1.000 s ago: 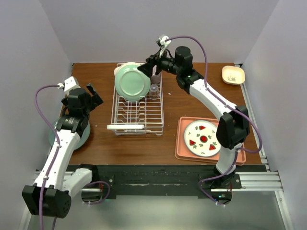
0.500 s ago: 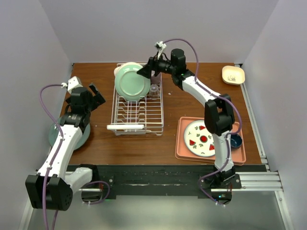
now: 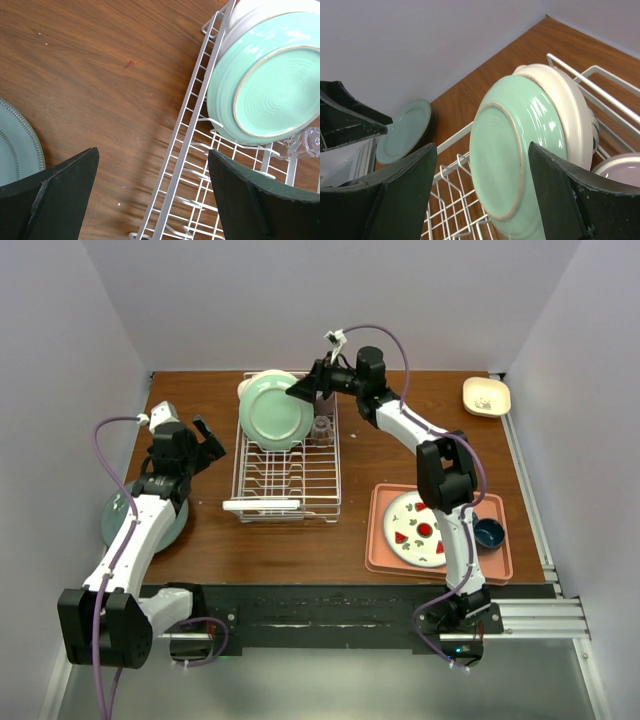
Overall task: Load the mixed dishes into the dish rack
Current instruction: Insert the plate into the dish rack
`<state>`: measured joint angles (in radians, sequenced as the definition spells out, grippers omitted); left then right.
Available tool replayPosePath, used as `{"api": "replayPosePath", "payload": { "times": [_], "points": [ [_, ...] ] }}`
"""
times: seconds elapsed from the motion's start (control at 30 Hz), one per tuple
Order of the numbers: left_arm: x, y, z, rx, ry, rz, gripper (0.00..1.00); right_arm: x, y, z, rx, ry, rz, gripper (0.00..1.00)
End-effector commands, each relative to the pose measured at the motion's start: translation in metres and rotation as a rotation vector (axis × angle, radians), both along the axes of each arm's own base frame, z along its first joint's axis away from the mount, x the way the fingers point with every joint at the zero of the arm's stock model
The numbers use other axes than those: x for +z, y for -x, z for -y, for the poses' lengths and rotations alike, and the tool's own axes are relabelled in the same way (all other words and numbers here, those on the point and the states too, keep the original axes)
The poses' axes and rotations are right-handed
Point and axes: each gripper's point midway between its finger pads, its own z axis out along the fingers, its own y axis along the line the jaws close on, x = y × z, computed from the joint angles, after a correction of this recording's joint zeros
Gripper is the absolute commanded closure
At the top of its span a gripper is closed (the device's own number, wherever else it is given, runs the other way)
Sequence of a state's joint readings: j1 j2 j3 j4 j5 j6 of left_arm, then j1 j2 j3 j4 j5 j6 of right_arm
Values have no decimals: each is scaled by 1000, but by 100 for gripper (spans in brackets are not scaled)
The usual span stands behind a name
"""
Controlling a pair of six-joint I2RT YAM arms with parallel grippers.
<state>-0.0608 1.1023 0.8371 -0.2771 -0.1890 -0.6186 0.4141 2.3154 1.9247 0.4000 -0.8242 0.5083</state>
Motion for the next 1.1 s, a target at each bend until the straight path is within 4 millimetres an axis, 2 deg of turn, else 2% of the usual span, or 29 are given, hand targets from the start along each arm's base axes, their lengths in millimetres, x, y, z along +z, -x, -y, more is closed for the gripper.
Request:
{"api": "replayPosePath", "payload": {
  "times": [0.0, 0.17, 0.4, 0.6, 1.07],
  "points": [
    [13, -8, 0, 5, 23, 64, 5, 45, -6, -1, -33, -48, 139, 22],
    [11, -8, 2, 1, 27, 61, 5, 33, -21, -1, -76, -15, 143, 22],
    [10, -8, 2, -3, 28, 59, 5, 5, -36, -1, -107, 24, 137, 22],
    [10, -9, 3, -6, 28, 59, 5, -7, -39, -3, -99, 37, 137, 22],
    [6, -8, 4, -12, 29, 55, 5, -7, -7, -9, 48, 21, 135, 25]
  ]
}}
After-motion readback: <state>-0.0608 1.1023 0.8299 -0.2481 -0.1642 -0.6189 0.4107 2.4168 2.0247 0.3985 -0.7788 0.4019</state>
